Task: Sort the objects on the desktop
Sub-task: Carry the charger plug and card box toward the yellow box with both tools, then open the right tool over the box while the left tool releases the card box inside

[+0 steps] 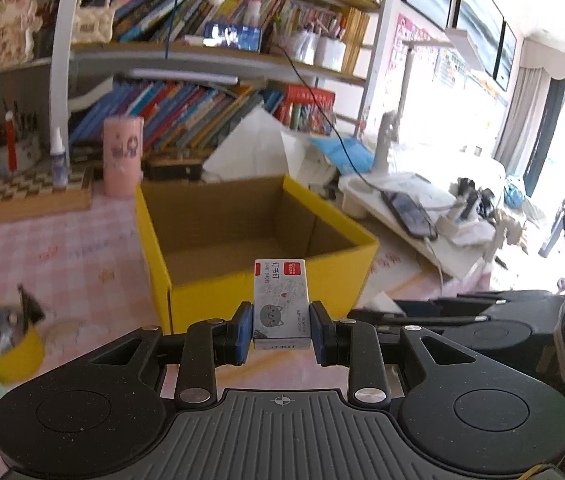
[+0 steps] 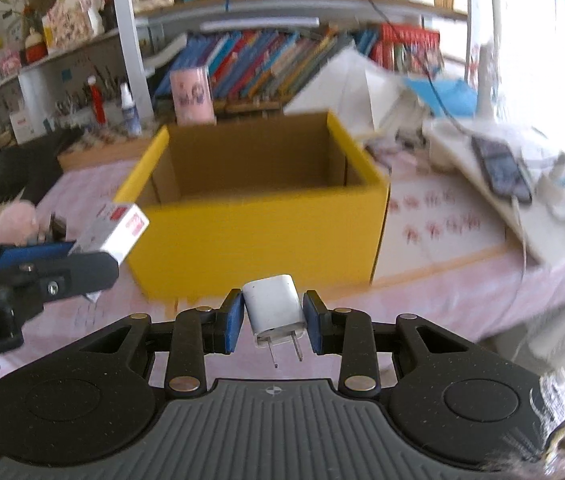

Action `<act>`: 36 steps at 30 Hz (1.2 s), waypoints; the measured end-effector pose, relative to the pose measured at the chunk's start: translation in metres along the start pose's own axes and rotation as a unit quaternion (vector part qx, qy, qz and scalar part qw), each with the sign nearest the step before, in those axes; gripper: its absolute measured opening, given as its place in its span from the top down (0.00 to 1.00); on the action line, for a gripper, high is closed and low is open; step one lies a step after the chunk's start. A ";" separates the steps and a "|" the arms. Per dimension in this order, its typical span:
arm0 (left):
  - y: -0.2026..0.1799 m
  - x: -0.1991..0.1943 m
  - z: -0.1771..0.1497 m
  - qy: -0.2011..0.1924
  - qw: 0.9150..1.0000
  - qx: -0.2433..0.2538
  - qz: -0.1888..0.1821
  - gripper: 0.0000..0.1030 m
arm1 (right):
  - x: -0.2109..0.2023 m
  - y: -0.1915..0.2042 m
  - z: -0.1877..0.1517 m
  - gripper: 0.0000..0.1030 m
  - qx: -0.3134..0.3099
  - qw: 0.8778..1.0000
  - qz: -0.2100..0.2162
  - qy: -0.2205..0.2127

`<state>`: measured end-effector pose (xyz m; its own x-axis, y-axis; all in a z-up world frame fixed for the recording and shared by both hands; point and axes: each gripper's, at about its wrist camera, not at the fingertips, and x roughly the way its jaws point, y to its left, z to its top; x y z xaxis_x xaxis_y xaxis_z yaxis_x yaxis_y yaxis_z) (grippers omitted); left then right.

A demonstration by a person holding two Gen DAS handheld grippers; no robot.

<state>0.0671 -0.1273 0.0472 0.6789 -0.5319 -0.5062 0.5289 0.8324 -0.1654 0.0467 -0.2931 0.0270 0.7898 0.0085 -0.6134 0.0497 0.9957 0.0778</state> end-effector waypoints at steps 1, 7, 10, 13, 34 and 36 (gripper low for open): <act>0.000 0.003 0.005 -0.005 1.000 -0.001 0.002 0.72 | 0.002 -0.002 0.008 0.71 -0.003 1.000 0.001 -0.008; -0.001 0.027 0.030 -0.017 1.000 -0.004 0.016 0.72 | 0.015 -0.019 0.048 0.71 -0.022 0.999 0.008 -0.040; 0.000 0.042 0.040 -0.018 0.999 -0.010 0.030 0.72 | 0.027 -0.026 0.063 0.71 -0.036 0.998 0.016 -0.044; 0.000 0.055 0.049 -0.018 0.999 -0.016 0.047 0.72 | 0.042 -0.034 0.074 0.71 -0.052 0.997 0.027 -0.040; 0.022 0.183 0.065 0.108 0.981 -0.031 0.158 0.72 | 0.191 -0.009 0.119 0.71 -0.416 0.897 0.140 0.050; 0.024 0.189 0.063 0.122 0.978 -0.033 0.165 0.72 | 0.201 -0.003 0.118 0.71 -0.447 0.880 0.151 0.060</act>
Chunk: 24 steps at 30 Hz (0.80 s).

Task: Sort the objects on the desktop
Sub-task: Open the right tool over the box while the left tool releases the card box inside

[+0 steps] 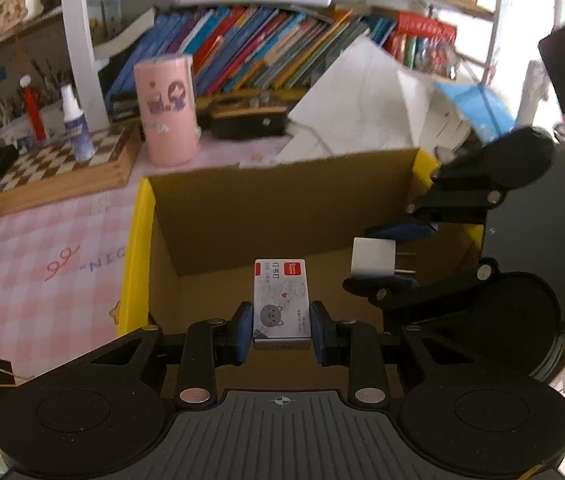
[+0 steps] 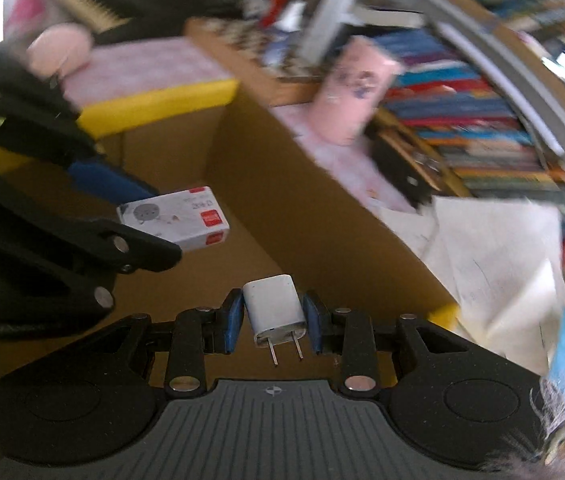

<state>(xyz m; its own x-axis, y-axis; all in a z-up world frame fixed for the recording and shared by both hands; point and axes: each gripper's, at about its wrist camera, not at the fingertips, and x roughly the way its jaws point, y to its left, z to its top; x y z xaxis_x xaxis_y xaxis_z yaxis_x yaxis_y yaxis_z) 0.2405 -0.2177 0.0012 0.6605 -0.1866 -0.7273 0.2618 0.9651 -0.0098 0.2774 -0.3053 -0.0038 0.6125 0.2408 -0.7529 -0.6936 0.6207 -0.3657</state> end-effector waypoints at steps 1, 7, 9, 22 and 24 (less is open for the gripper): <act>0.001 0.003 0.000 0.007 1.000 -0.003 0.004 0.72 | 0.006 0.001 0.001 0.71 -0.017 1.000 0.009 0.008; 0.001 0.012 0.004 0.023 1.000 -0.015 0.009 0.72 | 0.026 0.002 0.002 0.71 -0.059 0.996 0.044 0.053; -0.004 0.014 0.005 0.024 1.000 -0.012 0.007 0.72 | 0.031 0.000 -0.002 0.71 -0.066 0.994 0.041 0.073; -0.020 0.021 0.011 0.026 0.999 -0.016 -0.020 0.72 | 0.032 -0.014 -0.013 0.71 -0.068 0.991 0.078 0.086; -0.019 0.019 0.010 0.023 0.999 -0.019 -0.021 0.71 | 0.032 -0.012 -0.013 0.70 -0.073 0.991 0.075 0.084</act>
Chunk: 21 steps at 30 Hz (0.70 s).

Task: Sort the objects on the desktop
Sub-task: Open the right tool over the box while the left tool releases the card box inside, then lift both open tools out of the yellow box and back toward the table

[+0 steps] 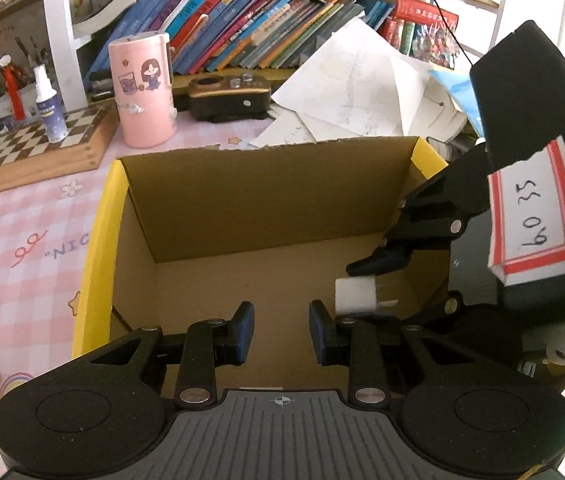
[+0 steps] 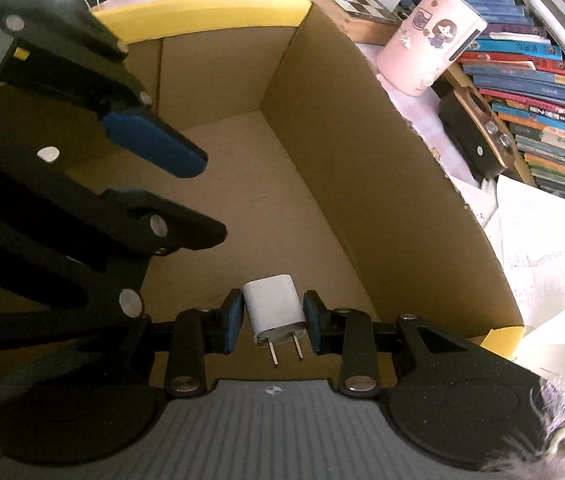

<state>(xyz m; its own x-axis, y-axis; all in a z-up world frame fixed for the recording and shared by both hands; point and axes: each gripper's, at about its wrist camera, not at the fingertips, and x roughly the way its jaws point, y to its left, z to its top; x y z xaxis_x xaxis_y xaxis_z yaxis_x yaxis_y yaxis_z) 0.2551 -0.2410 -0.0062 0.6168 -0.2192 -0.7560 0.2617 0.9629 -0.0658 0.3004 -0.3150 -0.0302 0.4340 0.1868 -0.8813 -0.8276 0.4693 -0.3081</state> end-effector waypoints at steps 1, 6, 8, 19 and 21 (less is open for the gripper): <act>0.001 -0.001 0.000 -0.001 1.000 -0.001 0.001 0.70 | -0.001 0.000 0.000 0.68 0.001 1.000 -0.002 -0.004; 0.003 -0.012 -0.004 -0.013 1.000 -0.007 0.002 0.59 | -0.008 -0.004 -0.002 0.51 0.025 0.999 -0.009 -0.026; 0.004 -0.022 -0.006 -0.029 1.000 -0.009 0.003 0.55 | -0.012 -0.008 -0.003 0.45 0.037 0.998 -0.014 -0.041; 0.015 -0.067 -0.011 -0.094 0.995 -0.017 0.018 0.43 | -0.056 -0.010 -0.014 0.25 0.136 0.982 -0.041 -0.125; 0.017 -0.074 -0.013 -0.111 0.994 -0.017 0.019 0.39 | -0.066 -0.009 -0.017 0.25 0.151 0.978 -0.052 -0.138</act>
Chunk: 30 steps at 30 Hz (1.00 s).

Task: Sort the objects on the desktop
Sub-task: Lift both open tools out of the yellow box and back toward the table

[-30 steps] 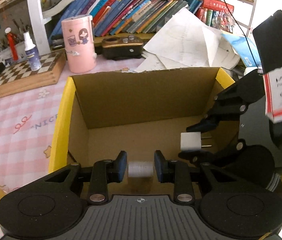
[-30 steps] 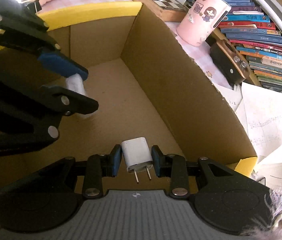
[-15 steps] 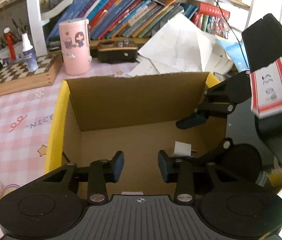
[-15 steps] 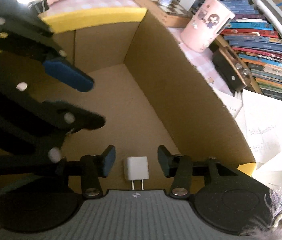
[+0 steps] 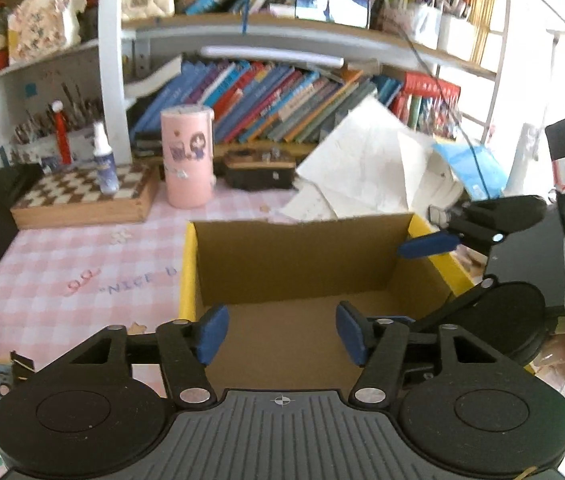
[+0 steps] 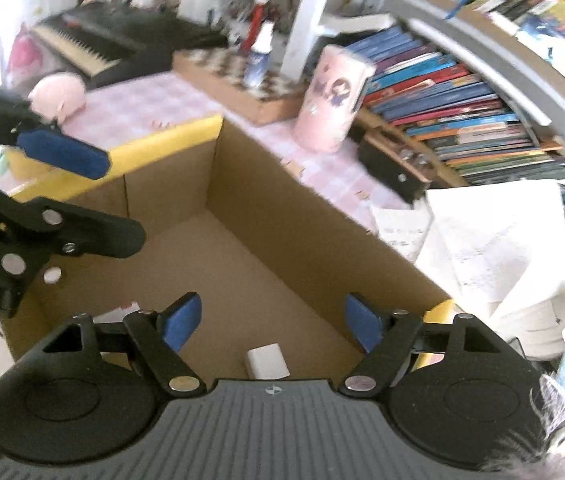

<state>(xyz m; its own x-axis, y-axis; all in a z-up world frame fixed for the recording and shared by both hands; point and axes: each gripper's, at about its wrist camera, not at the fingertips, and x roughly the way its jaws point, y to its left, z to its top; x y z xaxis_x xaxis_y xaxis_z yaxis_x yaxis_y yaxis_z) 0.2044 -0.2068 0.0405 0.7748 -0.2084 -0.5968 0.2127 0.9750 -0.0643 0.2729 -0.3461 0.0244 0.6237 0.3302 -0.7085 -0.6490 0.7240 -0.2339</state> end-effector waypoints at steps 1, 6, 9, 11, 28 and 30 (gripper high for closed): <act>0.000 -0.004 -0.001 -0.009 1.000 0.001 -0.001 0.38 | -0.003 -0.001 0.000 0.25 0.010 1.000 -0.005 -0.007; 0.004 -0.018 -0.009 -0.027 1.000 -0.014 -0.002 0.37 | -0.030 -0.006 -0.002 0.19 0.089 0.994 -0.042 -0.048; 0.007 -0.031 -0.014 -0.044 0.999 -0.022 0.005 0.36 | -0.045 -0.006 -0.006 0.19 0.145 0.985 -0.065 -0.070; 0.009 -0.040 -0.019 -0.063 0.997 -0.027 0.024 0.36 | -0.058 -0.003 -0.011 0.19 0.178 0.976 -0.086 -0.088; 0.031 -0.086 -0.049 -0.097 0.995 -0.015 0.031 0.28 | -0.115 0.079 -0.046 0.19 0.300 0.919 -0.215 -0.142; 0.036 -0.090 -0.053 -0.098 0.995 -0.017 0.026 0.28 | -0.117 0.088 -0.048 0.19 0.305 0.915 -0.224 -0.140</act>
<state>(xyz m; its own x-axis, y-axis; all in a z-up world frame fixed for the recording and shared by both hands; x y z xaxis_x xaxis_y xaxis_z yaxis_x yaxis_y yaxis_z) 0.1103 -0.1483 0.0496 0.8858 -0.1659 -0.4334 0.1523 0.9861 -0.0662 0.1215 -0.3499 0.0546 0.9098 -0.0022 -0.4150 0.0101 0.9998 0.0168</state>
